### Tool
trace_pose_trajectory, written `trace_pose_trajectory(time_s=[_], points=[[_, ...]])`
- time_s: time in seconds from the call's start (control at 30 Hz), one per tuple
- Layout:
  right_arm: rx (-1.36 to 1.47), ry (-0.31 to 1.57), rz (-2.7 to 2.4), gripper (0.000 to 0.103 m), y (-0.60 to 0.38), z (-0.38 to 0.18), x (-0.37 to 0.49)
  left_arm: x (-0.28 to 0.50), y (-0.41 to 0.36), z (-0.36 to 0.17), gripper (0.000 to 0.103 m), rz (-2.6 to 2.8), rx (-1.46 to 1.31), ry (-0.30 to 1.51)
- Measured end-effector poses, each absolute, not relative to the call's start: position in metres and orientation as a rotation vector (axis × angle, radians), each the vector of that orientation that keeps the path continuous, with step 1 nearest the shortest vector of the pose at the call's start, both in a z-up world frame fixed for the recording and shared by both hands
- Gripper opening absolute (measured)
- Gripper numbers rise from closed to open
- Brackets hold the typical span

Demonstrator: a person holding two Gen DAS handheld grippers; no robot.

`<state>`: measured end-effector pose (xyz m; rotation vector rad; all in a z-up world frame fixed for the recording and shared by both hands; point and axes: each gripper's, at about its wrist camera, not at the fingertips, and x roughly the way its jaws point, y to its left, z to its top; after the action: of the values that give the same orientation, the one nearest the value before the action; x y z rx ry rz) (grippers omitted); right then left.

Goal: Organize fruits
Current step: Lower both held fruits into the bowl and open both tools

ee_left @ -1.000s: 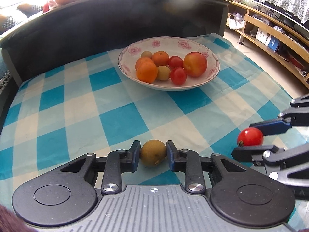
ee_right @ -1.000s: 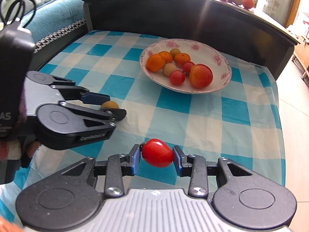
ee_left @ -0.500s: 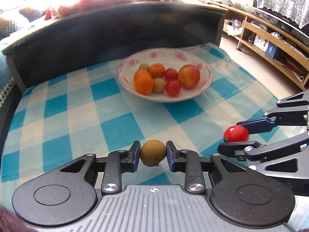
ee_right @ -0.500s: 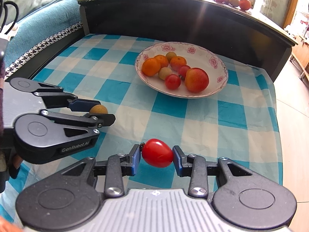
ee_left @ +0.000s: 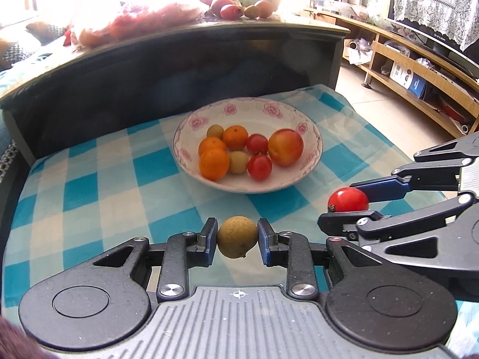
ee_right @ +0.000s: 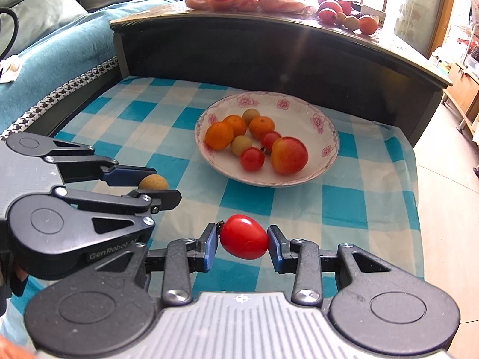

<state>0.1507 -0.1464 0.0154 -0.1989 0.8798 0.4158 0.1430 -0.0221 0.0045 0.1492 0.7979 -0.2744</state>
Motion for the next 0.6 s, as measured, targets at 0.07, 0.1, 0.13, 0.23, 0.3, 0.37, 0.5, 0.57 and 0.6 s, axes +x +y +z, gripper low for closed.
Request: trace_pose_trajectory(time_s=[0.07, 0.1, 0.13, 0.23, 0.3, 0.37, 0.5, 0.57, 0.6], points=[[-0.197, 0.876, 0.413, 0.038, -0.146, 0.016, 0.155, 0.149, -0.022, 0.007, 0.036, -0.273, 0.146, 0.795], [-0.194, 0.873, 0.411, 0.038, -0.146, 0.017, 0.158, 0.152, -0.023, 0.008, 0.036, -0.271, 0.146, 0.794], [-0.192, 0.871, 0.408, 0.038, -0.146, 0.018, 0.161, 0.156, -0.023, 0.009, 0.036, -0.269, 0.150, 0.792], [-0.174, 0.867, 0.404, 0.038, -0.147, 0.019, 0.171, 0.168, -0.026, 0.014, 0.036, -0.261, 0.159, 0.784], [-0.168, 0.864, 0.402, 0.038, -0.148, 0.021, 0.179, 0.177, -0.028, 0.016, 0.036, -0.257, 0.162, 0.779], [-0.164, 0.854, 0.397, 0.038, -0.149, 0.023, 0.188, 0.187, -0.031, 0.017, 0.036, -0.253, 0.170, 0.777], [-0.141, 0.849, 0.389, 0.038, -0.152, 0.024, 0.207, 0.205, -0.036, 0.016, 0.036, -0.251, 0.178, 0.779], [-0.133, 0.850, 0.382, 0.038, -0.154, 0.022, 0.217, 0.212, -0.039, 0.013, 0.036, -0.252, 0.178, 0.783], [-0.128, 0.850, 0.378, 0.038, -0.156, 0.020, 0.222, 0.216, -0.040, 0.012, 0.036, -0.252, 0.179, 0.785]])
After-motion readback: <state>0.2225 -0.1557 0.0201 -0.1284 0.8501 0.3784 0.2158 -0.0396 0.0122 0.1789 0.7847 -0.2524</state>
